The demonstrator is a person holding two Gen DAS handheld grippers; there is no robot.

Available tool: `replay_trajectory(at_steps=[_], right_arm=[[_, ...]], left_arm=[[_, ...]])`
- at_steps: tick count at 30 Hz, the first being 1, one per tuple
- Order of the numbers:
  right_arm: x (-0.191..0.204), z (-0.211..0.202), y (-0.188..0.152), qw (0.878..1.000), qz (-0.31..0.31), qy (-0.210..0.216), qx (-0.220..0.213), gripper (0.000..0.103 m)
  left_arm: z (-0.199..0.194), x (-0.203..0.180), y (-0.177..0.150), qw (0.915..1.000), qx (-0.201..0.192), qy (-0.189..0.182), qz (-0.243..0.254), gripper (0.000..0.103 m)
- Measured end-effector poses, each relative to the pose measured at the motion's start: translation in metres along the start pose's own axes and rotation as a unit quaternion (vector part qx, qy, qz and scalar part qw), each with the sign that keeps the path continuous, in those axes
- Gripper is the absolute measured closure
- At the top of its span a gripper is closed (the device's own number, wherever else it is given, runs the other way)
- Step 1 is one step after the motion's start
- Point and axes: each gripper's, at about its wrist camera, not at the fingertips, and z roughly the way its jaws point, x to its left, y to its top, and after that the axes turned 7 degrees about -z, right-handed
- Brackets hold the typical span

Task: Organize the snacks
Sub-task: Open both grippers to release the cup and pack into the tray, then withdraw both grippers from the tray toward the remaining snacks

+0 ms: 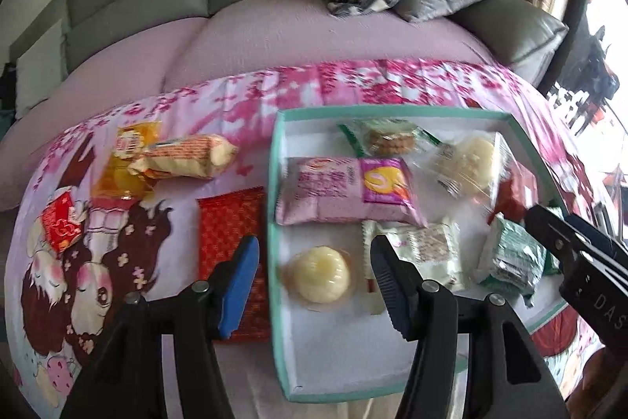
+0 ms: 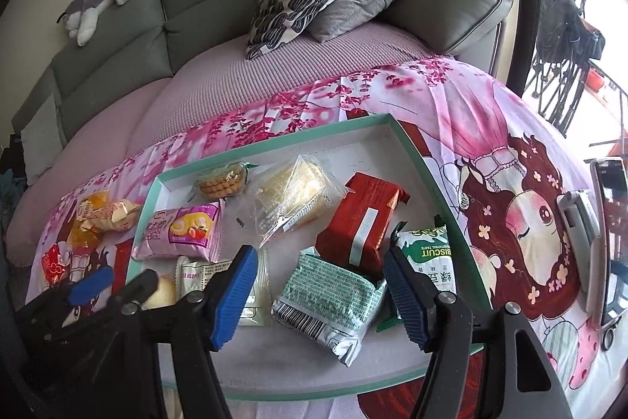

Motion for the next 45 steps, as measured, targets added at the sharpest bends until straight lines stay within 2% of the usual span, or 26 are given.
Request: replay_trajectory(at_steps=[2, 6, 8, 12, 24, 26, 38, 45], right_arm=[[0.000, 0.000, 0.000, 1.000, 0.000, 0.000, 0.000, 0.033], [0.002, 0.000, 0.000, 1.000, -0.005, 0.000, 0.002, 0.033], [0.005, 0.000, 0.000, 1.000, -0.012, 0.003, 0.001, 0.033], [0.014, 0.000, 0.000, 0.999, -0.032, 0.007, -0.006, 0.022], [0.015, 0.005, -0.001, 0.999, -0.033, -0.003, 0.002, 0.012], [0.013, 0.005, -0.001, 1.000, -0.027, -0.005, -0.001, 0.001], [0.010, 0.006, -0.002, 1.000, -0.021, -0.011, 0.001, 0.000], [0.010, -0.002, 0.000, 1.000, -0.020, -0.016, -0.002, 0.000]], left_arm=[[0.000, 0.006, 0.002, 0.9998, 0.000, 0.009, -0.015, 0.037], [0.006, 0.020, 0.003, 0.9984, 0.007, 0.029, -0.047, 0.035], [0.009, 0.028, 0.003, 0.9971, 0.011, 0.039, -0.064, 0.031], [0.012, 0.039, 0.002, 0.9948, 0.013, 0.053, -0.086, 0.022], [0.014, 0.045, 0.000, 0.9929, 0.015, 0.066, -0.098, 0.018], [0.016, 0.045, 0.000, 0.9927, 0.012, 0.070, -0.097, 0.003], [0.016, 0.045, 0.000, 0.9933, 0.006, 0.064, -0.096, 0.002], [0.010, 0.043, 0.001, 0.9948, 0.002, 0.043, -0.092, 0.002]])
